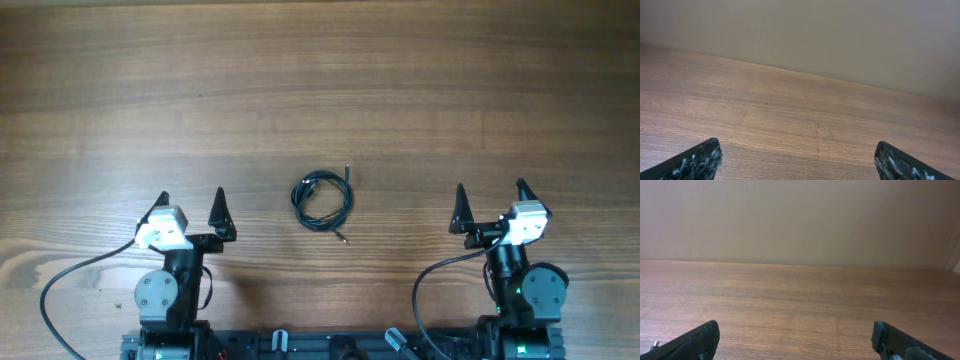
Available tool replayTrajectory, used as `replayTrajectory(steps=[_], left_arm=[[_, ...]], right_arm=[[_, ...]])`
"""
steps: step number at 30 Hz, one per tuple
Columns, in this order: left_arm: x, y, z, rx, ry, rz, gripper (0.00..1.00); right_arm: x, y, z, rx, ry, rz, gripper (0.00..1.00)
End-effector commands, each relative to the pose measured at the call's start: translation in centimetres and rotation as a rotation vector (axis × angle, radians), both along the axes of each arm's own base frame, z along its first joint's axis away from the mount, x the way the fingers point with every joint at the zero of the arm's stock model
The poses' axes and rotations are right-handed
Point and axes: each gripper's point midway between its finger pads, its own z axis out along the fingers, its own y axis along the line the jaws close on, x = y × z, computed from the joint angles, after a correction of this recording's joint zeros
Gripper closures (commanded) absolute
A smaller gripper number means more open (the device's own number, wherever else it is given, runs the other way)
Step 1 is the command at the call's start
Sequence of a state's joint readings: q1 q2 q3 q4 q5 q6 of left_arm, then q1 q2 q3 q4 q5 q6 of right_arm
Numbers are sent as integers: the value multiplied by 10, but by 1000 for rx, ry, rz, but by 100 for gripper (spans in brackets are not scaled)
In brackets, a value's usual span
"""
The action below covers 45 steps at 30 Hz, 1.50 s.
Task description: Untangle cables
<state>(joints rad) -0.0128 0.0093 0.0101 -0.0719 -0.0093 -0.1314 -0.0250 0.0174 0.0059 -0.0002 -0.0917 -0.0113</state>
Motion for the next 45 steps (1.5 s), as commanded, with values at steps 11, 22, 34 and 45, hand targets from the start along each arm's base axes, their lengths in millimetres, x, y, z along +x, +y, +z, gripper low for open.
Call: replayTrajectory(steps=[11,22,34,45], left_arm=[[0,-1,-2,22,3,-8,0],[0,-1,-2,22,3,-8,0],[0,-2,-2,14,2,-12,0],[-2,-27,5,-427,9,-130,0]], right_arm=[[-1,-2,3,13,-14,-13,0],[0,-15,4,-175,-23,-90,0],[0,-14,4,-327,-26,-84,0],[-1,7,8,405,4,39,0]])
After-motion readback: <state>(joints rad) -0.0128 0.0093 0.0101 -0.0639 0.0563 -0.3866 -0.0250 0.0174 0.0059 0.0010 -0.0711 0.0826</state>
